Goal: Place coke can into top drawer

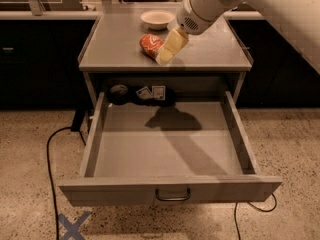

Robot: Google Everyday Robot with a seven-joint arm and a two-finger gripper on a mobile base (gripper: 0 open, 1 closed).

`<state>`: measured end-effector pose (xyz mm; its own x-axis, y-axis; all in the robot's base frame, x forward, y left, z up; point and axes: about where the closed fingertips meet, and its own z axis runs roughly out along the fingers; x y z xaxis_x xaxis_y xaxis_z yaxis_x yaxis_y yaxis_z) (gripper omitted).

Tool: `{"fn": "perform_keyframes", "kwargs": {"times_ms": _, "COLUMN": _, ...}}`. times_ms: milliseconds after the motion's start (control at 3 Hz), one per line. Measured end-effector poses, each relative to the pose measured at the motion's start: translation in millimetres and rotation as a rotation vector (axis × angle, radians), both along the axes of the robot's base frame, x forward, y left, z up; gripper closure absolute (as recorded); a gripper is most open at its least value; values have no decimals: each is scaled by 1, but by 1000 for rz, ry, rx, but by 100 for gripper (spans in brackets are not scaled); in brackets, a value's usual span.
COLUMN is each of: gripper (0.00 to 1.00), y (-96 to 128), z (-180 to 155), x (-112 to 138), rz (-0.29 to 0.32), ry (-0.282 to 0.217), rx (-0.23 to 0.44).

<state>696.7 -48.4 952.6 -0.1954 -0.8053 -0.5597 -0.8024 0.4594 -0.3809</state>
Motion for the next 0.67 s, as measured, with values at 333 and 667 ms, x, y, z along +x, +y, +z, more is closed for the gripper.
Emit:
{"fn": "perform_keyframes", "kwargs": {"times_ms": 333, "gripper": 0, "y": 20, "z": -9, "x": 22, "rz": 35, "ry": -5, "rx": 13}}
{"fn": "perform_keyframes", "kwargs": {"times_ms": 667, "gripper": 0, "y": 37, "z": -15, "x": 47, "rz": 38, "ry": -5, "rx": 19}}
